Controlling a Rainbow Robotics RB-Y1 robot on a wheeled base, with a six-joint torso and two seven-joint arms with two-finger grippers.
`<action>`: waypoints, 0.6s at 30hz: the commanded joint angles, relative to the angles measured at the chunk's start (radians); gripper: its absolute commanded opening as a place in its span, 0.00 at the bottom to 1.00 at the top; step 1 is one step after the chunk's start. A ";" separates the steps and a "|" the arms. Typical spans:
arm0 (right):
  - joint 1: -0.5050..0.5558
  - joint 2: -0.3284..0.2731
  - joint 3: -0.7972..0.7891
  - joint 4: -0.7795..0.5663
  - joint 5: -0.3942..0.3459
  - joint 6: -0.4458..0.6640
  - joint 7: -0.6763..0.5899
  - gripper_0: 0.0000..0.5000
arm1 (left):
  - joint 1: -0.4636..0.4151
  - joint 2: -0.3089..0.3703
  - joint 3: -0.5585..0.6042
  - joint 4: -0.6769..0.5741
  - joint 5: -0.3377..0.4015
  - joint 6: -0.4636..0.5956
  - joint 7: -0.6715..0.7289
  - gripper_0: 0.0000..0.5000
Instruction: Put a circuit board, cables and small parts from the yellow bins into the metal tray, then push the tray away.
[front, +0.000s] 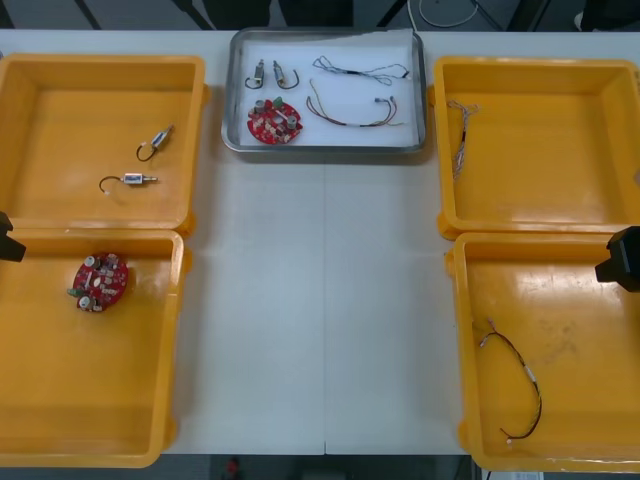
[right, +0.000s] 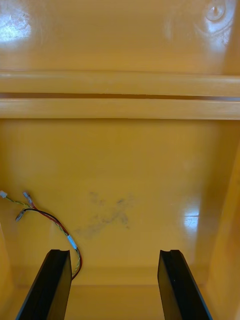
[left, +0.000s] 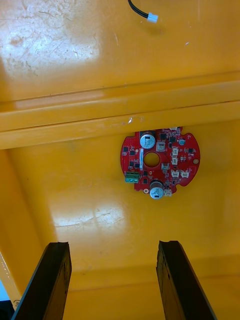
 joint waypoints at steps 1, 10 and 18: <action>0.013 -0.041 -0.022 -0.030 0.008 0.003 -0.024 1.00 | 0.017 0.027 0.035 -0.029 0.005 0.007 0.059 1.00; 0.013 -0.041 -0.022 -0.030 0.008 0.003 -0.024 1.00 | 0.017 0.027 0.035 -0.029 0.005 0.007 0.059 1.00; 0.013 -0.041 -0.022 -0.030 0.008 0.003 -0.024 1.00 | 0.017 0.027 0.035 -0.029 0.005 0.007 0.059 1.00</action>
